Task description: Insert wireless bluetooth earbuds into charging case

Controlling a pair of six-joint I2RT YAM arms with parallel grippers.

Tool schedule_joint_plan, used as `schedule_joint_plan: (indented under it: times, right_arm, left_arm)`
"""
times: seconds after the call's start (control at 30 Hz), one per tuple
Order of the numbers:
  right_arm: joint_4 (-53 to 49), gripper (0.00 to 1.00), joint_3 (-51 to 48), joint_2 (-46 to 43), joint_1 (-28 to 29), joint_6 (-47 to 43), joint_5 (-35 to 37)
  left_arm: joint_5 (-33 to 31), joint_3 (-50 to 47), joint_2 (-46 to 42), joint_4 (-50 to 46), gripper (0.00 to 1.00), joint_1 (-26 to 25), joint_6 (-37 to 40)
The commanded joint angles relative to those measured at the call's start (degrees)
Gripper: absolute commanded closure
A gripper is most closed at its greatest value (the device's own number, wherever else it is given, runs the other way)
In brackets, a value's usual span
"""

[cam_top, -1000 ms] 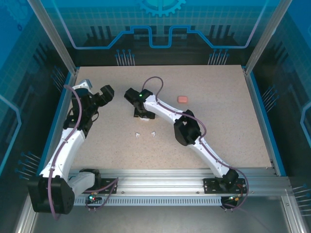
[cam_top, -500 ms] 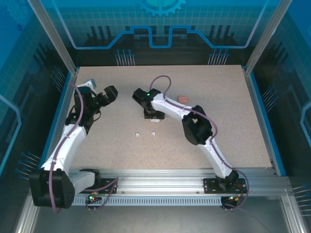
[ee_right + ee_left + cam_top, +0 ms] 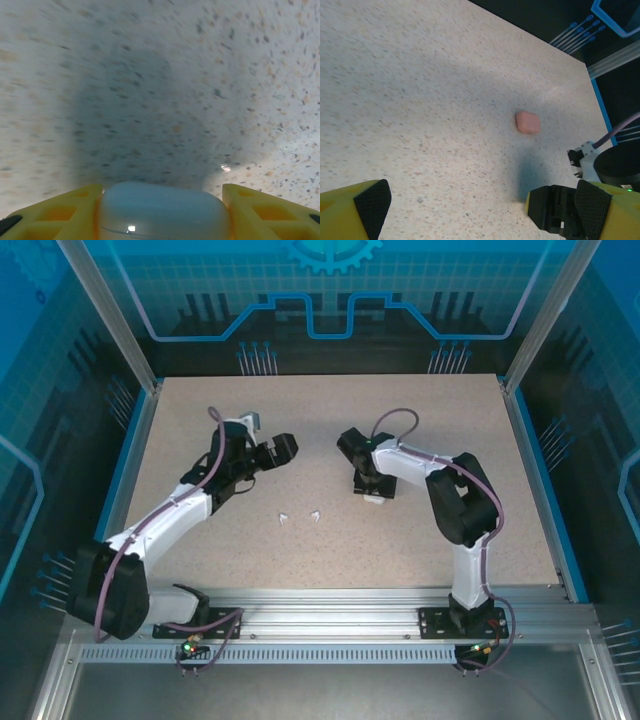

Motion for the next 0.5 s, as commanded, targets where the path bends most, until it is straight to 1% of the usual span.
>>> schedule_joint_plan:
  times: [0.0,0.07,0.2,0.33,0.47]
  right_arm:
    - [4.3,0.47,-4.0,-3.4,-1.8,-1.9,-2.2]
    - [5.2,0.45,-5.6,-3.9,-2.5,-2.1,-3.0]
    - [5.0,0.33,-7.1,-4.1,-3.0,-1.0,-3.6]
    - [3.7,0.3,-7.2,-3.8,-3.3,1.7,-4.6]
    - [2.9,0.29,-6.5,-3.0,-3.4,3.3,-5.5]
  left_arm:
    - [-3.4,2.3,2.0,3.9,0.01,-3.2,-2.4]
    - [-4.7,2.6,3.2,4.5,0.01,-4.9,-3.3]
    - [-7.0,3.0,5.2,6.1,0.01,-7.9,-5.0]
    - [-8.4,4.0,7.1,6.6,0.01,-9.4,-6.1]
    - [-8.9,5.3,8.7,6.5,0.01,-10.4,-6.3]
